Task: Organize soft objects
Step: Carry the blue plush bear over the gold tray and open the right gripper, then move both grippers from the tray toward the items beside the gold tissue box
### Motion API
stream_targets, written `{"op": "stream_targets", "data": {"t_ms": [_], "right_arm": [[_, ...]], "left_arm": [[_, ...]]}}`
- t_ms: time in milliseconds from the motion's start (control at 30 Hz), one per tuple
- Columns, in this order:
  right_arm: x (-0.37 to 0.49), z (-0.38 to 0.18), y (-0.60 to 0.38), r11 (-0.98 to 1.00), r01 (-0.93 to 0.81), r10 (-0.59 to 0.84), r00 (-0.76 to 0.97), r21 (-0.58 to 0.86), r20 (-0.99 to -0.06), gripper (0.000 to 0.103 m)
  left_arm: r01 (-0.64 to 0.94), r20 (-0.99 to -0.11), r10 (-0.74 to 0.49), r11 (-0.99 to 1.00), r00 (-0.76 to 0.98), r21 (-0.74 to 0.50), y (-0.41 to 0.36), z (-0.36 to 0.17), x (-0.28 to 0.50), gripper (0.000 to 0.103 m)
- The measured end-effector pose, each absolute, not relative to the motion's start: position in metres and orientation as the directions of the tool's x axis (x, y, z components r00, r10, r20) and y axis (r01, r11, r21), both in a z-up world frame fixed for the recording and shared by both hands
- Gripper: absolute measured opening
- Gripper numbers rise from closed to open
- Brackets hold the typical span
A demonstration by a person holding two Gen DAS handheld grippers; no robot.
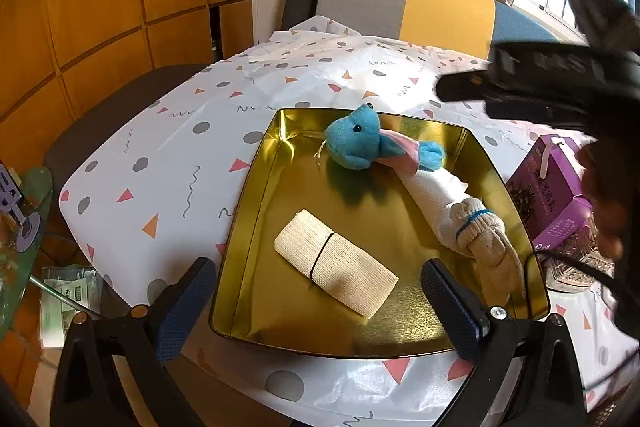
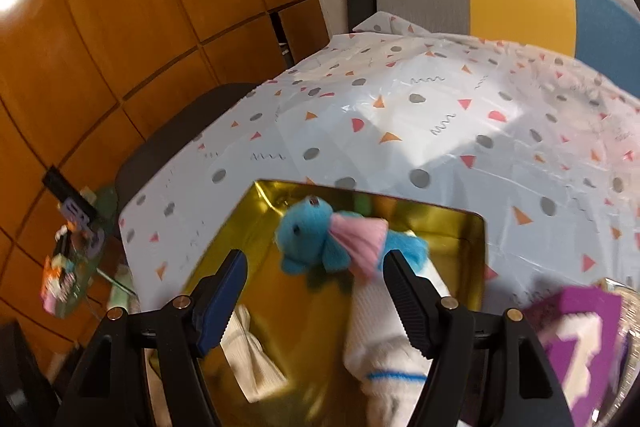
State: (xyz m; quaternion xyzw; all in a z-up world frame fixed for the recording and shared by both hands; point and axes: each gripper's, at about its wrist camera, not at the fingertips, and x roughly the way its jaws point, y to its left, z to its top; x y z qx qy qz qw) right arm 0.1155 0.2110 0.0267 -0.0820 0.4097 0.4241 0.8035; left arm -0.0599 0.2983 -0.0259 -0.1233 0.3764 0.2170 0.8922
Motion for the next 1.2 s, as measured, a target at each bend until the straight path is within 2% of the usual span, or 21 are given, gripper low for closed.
{"op": "stream_targets", "data": {"t_ms": [333, 733, 967, 1200], "right_arm": [[0.075, 0.038, 0.15, 0.628, -0.771, 0.604, 0.4, 0.103, -0.689, 0.072], [0.078, 0.041, 0.056, 0.715, -0.687, 0.573, 0.474, 0.125, -0.668, 0.072], [0.093, 0.039, -0.031, 0.808, -0.563, 0.519, 0.535, 0.177, -0.666, 0.072], [0.128, 0.013, -0.156, 0.934, -0.254, 0.356, 0.594, 0.252, -0.722, 0.072]], "left_arm": [[-0.448, -0.719, 0.292, 0.894, 0.631, -0.031, 0.281, -0.019, -0.059, 0.103], [-0.377, -0.723, 0.258, 0.926, 0.64, -0.004, 0.25, -0.017, -0.047, 0.103], [-0.31, -0.72, 0.221, 0.951, 0.658, 0.008, 0.226, -0.014, -0.036, 0.103], [-0.257, -0.731, 0.191, 0.966, 0.655, 0.022, 0.204, -0.017, -0.027, 0.103]]}}
